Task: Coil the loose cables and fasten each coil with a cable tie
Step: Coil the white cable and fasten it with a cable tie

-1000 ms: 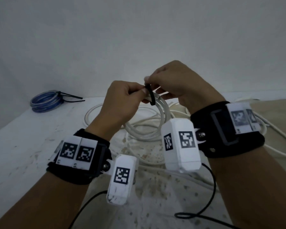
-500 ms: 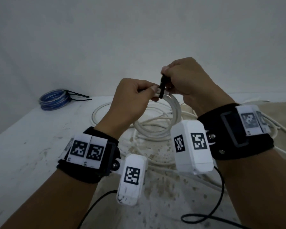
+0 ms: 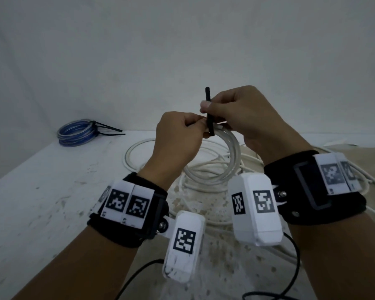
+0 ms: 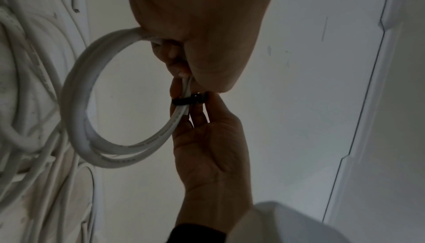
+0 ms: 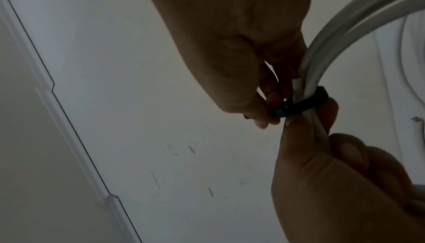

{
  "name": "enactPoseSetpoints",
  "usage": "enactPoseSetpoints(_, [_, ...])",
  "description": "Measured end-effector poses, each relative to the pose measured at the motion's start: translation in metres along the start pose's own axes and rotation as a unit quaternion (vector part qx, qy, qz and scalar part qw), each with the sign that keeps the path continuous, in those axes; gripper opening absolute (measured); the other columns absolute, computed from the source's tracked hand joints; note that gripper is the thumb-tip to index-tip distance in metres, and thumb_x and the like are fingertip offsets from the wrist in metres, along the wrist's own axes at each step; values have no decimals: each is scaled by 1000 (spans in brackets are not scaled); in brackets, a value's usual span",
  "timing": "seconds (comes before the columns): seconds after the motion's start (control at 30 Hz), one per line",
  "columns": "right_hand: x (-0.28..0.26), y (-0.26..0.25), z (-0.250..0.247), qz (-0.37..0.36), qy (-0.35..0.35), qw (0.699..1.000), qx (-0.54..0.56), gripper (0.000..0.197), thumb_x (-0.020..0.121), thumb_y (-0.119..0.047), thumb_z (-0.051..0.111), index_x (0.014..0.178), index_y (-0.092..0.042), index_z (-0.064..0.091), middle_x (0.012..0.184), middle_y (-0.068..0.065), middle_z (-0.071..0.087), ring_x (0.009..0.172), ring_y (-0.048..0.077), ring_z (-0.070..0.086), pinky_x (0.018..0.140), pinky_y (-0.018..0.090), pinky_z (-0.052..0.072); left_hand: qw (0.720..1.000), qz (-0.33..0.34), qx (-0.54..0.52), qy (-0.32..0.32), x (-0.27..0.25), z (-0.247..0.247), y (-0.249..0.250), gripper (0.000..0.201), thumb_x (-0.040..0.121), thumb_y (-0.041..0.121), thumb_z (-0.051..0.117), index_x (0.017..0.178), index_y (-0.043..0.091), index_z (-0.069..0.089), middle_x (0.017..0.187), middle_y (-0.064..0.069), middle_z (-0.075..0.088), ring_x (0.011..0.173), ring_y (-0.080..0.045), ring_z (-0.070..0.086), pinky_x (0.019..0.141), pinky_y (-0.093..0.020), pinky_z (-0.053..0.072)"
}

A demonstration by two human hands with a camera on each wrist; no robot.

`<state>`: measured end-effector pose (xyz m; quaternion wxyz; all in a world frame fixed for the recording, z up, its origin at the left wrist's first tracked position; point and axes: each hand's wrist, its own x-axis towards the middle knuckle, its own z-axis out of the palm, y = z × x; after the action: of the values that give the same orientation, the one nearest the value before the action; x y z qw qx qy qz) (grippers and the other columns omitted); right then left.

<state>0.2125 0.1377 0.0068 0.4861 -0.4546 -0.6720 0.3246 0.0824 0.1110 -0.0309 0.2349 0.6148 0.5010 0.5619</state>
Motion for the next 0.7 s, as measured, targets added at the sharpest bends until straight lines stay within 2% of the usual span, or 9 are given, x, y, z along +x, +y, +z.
enactPoseSetpoints(0.07, [1, 2, 0, -20, 31, 999, -9, 18, 85, -24, 75, 75, -8, 76, 68, 7, 72, 71, 24, 72, 75, 46, 61, 1000, -14, -15, -20, 1, -2, 2, 18, 93, 14, 62, 88, 14, 79, 65, 4, 71, 43, 3, 52, 54, -17, 36])
enactPoseSetpoints(0.17, [6, 7, -1, -23, 78, 996, -38, 23, 85, -29, 72, 69, -13, 72, 65, 3, 71, 68, 24, 72, 73, 51, 59, 998, -7, -33, -62, 2, -7, 7, 19, 95, 8, 59, 94, 8, 77, 69, -1, 70, 43, 3, 52, 50, -9, 36])
enactPoseSetpoints(0.27, [12, 10, -3, -15, 95, 994, -49, 26, 86, -28, 70, 69, -9, 69, 66, 6, 71, 68, 27, 71, 72, 53, 58, 997, 17, -16, -73, 3, -10, 9, 18, 95, 9, 59, 95, 11, 77, 71, -2, 72, 45, 4, 53, 52, -11, 36])
enactPoseSetpoints(0.33, [13, 11, -4, -14, 100, 993, -59, 27, 87, -28, 69, 71, -7, 68, 66, 6, 70, 67, 27, 71, 72, 50, 59, 997, 42, 12, -70, 2, -9, 10, 19, 95, 12, 59, 96, 14, 78, 72, 0, 73, 48, 5, 55, 55, -12, 37])
enactPoseSetpoints(0.47, [13, 15, -5, -15, 128, 990, -61, 29, 89, -25, 68, 68, -5, 64, 63, 5, 64, 56, 17, 59, 65, 34, 54, 994, 84, 11, -75, -1, -7, 13, 18, 95, 7, 59, 96, 8, 77, 69, 3, 70, 45, 7, 54, 51, -3, 34])
enactPoseSetpoints(0.5, [13, 16, -5, -4, 122, 991, -48, 28, 89, -23, 69, 67, -6, 63, 64, 7, 64, 57, 19, 58, 66, 36, 56, 993, 91, 11, -77, -1, -6, 13, 18, 95, 7, 59, 96, 7, 77, 69, 5, 69, 46, 7, 55, 52, -3, 36])
enactPoseSetpoints(0.6, [14, 21, -6, 53, 87, 995, 20, 29, 87, -18, 70, 62, -7, 60, 71, 14, 67, 64, 28, 63, 75, 55, 58, 991, 110, 20, -78, -1, -5, 10, 18, 94, 9, 60, 93, 7, 78, 73, 5, 73, 66, 0, 68, 67, -13, 50])
enactPoseSetpoints(0.63, [13, 21, -7, 76, 78, 993, 40, 29, 88, -16, 70, 62, -7, 60, 71, 13, 67, 64, 29, 63, 76, 58, 58, 991, 107, 26, -77, 0, -4, 8, 18, 94, 10, 60, 92, 8, 78, 74, 4, 74, 70, -3, 70, 71, -16, 52])
enactPoseSetpoints(0.7, [12, 24, -6, 106, 65, 990, 63, 28, 89, -16, 69, 65, -7, 60, 69, 12, 66, 63, 27, 63, 75, 54, 59, 993, 90, 33, -75, 0, -2, 6, 18, 94, 12, 61, 91, 9, 78, 74, 3, 74, 71, -3, 70, 74, -17, 53])
